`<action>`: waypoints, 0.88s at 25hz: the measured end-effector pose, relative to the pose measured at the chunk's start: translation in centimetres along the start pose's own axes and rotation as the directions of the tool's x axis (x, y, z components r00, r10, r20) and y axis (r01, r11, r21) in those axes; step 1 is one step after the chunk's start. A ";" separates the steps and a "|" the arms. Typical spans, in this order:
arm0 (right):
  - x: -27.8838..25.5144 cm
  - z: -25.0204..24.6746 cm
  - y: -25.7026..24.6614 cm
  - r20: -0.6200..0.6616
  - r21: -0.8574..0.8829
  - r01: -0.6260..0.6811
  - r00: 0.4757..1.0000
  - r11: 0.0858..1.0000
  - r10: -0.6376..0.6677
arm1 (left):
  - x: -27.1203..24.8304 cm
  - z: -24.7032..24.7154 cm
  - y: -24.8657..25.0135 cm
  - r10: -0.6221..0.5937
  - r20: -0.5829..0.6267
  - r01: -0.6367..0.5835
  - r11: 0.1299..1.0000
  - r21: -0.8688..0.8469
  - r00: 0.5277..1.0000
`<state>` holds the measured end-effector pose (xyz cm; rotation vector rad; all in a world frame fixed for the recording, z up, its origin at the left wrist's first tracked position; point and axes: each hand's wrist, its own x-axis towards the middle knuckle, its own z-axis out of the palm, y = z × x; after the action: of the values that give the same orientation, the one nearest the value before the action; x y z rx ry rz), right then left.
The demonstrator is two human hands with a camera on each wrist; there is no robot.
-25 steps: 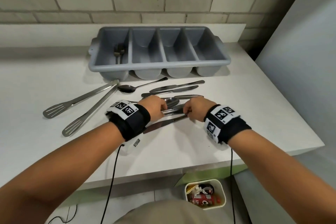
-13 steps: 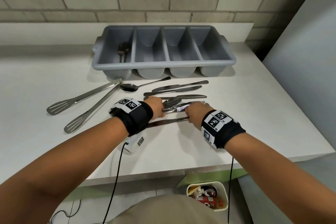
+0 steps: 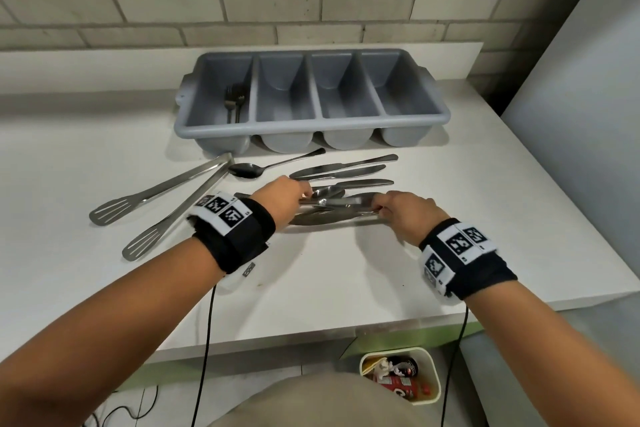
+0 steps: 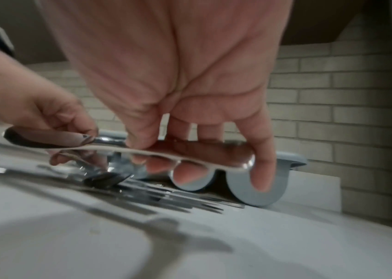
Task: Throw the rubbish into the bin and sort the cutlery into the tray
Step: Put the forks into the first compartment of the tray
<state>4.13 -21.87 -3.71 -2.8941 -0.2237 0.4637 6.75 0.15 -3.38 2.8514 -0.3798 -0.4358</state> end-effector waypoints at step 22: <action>2.2 0.2 -11.7 -0.403 0.735 0.225 0.904 0.639 0.144 | 0.5 -3.1 2.8 -0.295 -0.015 -0.057 -0.134 -0.989 0.955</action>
<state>4.78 -10.13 -1.99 -2.0352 -0.0013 -0.1096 7.61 -2.01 0.14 1.2272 0.2794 -0.1913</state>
